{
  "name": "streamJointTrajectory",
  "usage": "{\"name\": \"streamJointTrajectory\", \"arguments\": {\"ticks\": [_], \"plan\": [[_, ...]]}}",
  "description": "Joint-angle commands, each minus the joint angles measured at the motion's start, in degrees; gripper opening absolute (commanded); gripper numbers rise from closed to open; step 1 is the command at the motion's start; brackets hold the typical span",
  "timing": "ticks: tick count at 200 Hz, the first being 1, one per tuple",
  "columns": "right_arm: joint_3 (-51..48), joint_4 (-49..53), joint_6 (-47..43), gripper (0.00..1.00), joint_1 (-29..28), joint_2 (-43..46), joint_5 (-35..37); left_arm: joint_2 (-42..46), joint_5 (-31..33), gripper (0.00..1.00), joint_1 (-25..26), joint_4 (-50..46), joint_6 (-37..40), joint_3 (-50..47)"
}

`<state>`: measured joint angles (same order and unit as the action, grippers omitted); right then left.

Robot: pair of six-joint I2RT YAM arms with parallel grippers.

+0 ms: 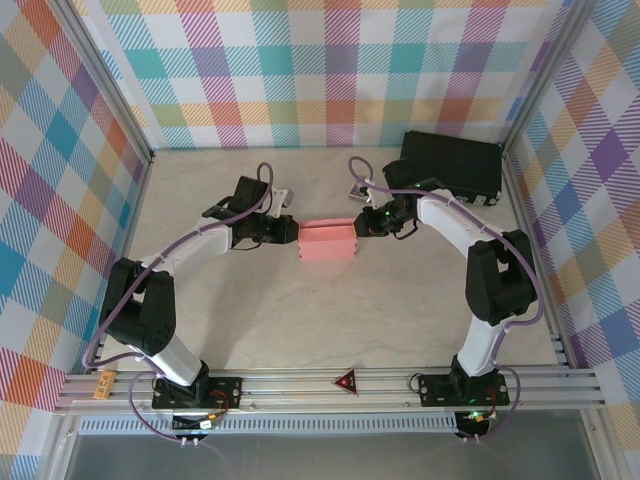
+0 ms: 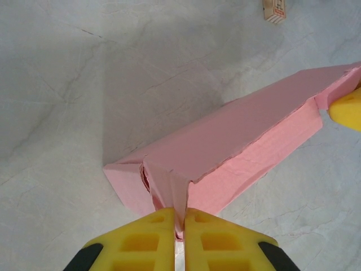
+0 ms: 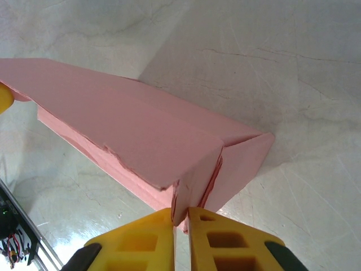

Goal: Fold the paper box

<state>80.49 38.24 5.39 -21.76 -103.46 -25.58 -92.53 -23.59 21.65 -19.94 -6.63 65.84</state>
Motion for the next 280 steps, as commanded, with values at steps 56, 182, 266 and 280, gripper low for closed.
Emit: {"name": "streamJointTrajectory", "arguments": {"ticks": [56,182,266,280], "plan": [[1.6,0.9,0.2,0.14,0.1,-1.1,-1.3,-1.3,-2.2,0.09,0.2,1.1,-0.1,-0.1],[1.1,1.0,0.1,0.14,0.2,-1.0,-1.2,-1.9,-2.5,0.08,0.4,0.6,0.4,-1.7],[1.5,1.3,0.0,0.14,0.1,-0.7,-0.8,-0.1,1.6,0.09,0.5,-1.2,1.7,-1.5],[1.3,1.2,0.0,0.14,0.1,-0.6,-0.9,-0.2,2.0,0.09,0.6,-1.6,2.0,-1.2]]}}
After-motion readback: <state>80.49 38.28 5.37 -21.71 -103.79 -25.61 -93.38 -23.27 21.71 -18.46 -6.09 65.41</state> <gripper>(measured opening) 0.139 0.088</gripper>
